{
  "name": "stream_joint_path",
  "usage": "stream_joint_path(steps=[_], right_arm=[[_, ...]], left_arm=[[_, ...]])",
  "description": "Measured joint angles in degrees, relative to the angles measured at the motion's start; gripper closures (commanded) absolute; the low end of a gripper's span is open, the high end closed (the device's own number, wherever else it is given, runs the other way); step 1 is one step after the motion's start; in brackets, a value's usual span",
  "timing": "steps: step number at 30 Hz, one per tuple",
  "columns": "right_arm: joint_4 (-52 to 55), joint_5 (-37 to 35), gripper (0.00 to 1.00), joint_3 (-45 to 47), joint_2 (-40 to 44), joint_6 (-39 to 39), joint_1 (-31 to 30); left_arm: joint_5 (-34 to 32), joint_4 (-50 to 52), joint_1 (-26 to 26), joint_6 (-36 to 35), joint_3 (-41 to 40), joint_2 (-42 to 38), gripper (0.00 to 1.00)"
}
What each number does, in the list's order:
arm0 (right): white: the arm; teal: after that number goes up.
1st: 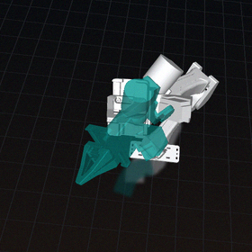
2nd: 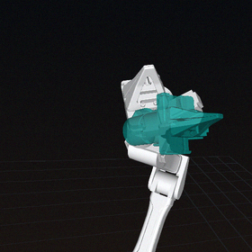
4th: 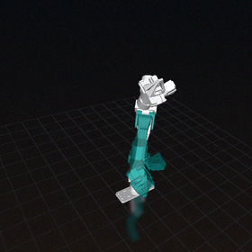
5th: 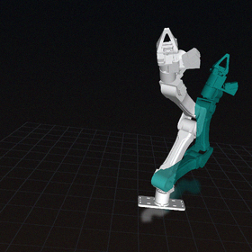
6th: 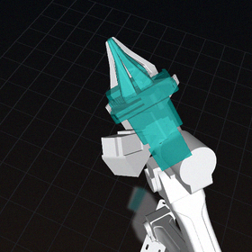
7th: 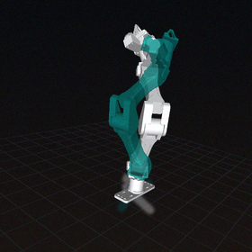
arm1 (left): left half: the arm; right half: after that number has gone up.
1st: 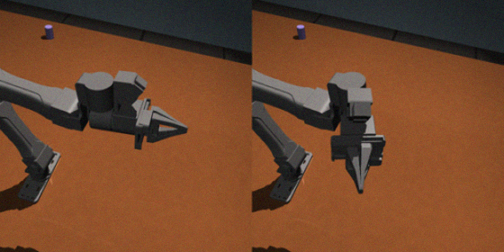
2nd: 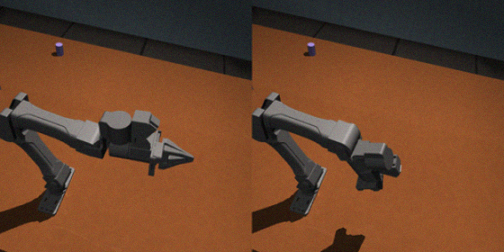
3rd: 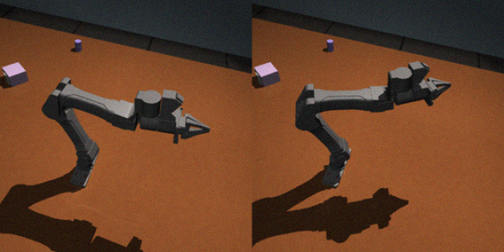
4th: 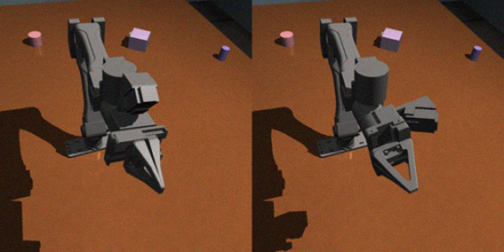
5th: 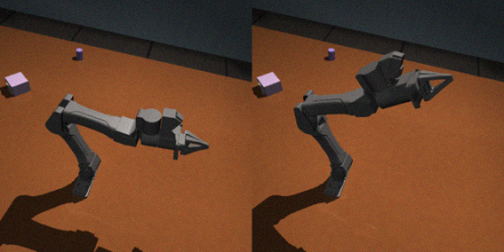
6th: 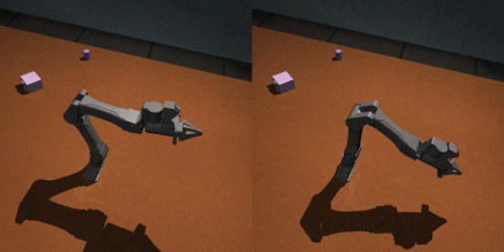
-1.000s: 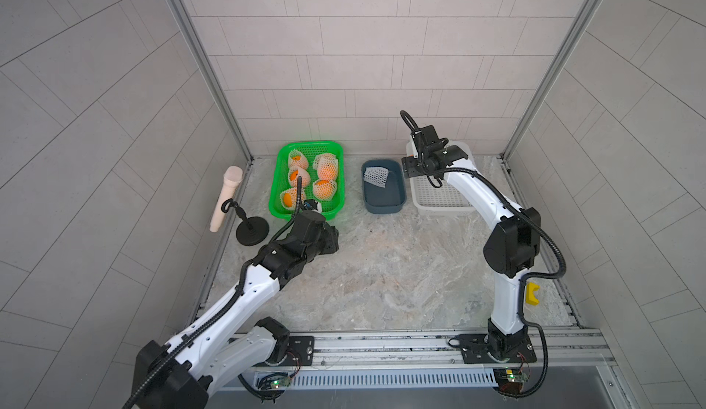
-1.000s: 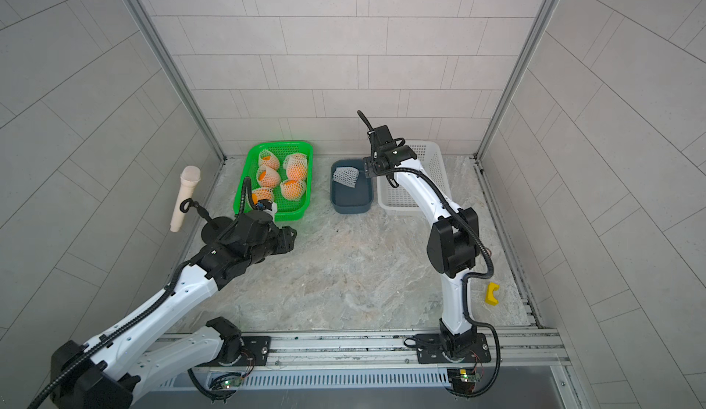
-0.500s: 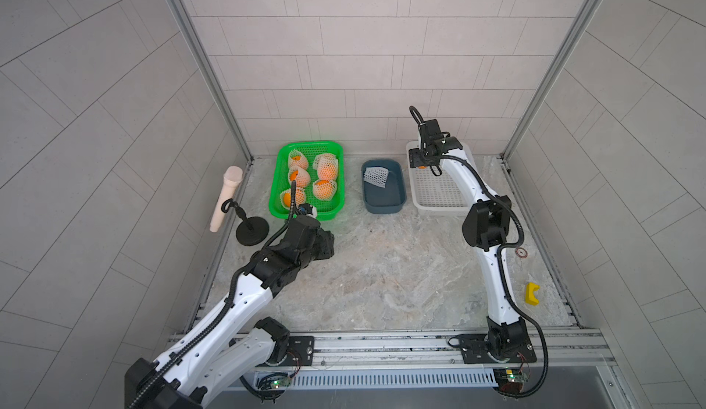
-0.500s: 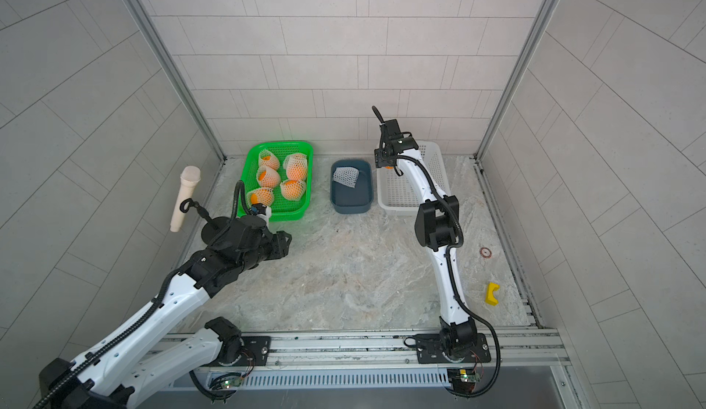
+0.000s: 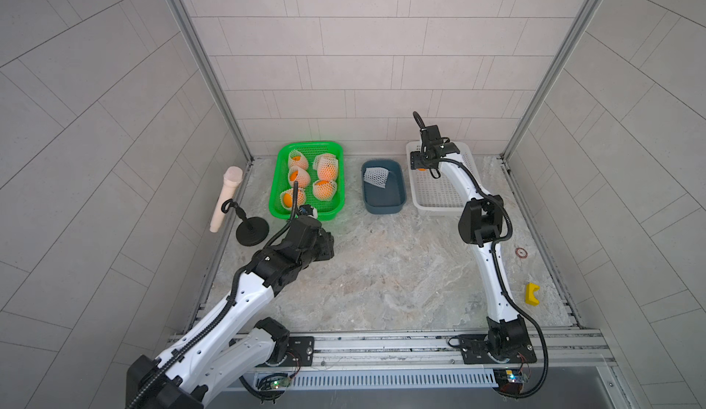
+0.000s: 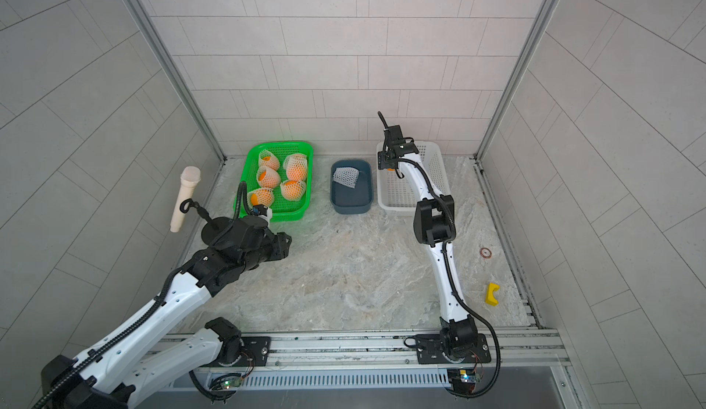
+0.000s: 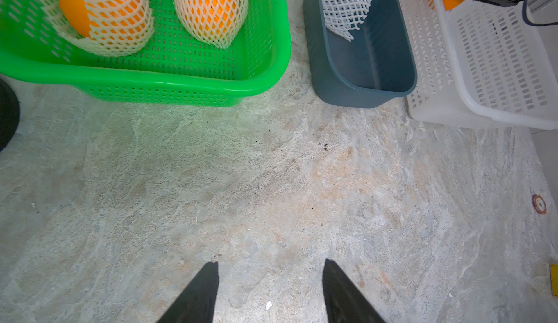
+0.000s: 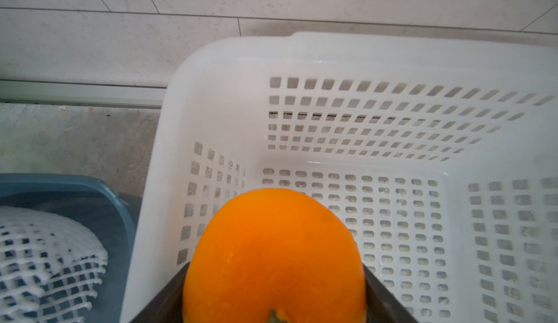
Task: Remove foam nets from oranges
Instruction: Place the orange in the basket.
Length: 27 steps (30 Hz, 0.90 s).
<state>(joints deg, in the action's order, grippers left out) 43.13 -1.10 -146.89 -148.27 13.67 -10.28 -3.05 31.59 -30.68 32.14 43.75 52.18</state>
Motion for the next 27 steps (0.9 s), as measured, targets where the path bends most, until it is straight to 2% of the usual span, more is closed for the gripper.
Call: stream_joint_path(steps=[20,27], right_arm=[[-8.2,2.2,0.32,-0.7,-6.3,6.0,1.9],[-9.5,3.3,0.25,-0.7,-6.6,7.4,2.1]], left_arm=[[0.2,0.0,-0.1,0.7,0.0,0.0,0.40],[0.3,0.0,-0.1,1.0,0.0,-0.2,0.40]])
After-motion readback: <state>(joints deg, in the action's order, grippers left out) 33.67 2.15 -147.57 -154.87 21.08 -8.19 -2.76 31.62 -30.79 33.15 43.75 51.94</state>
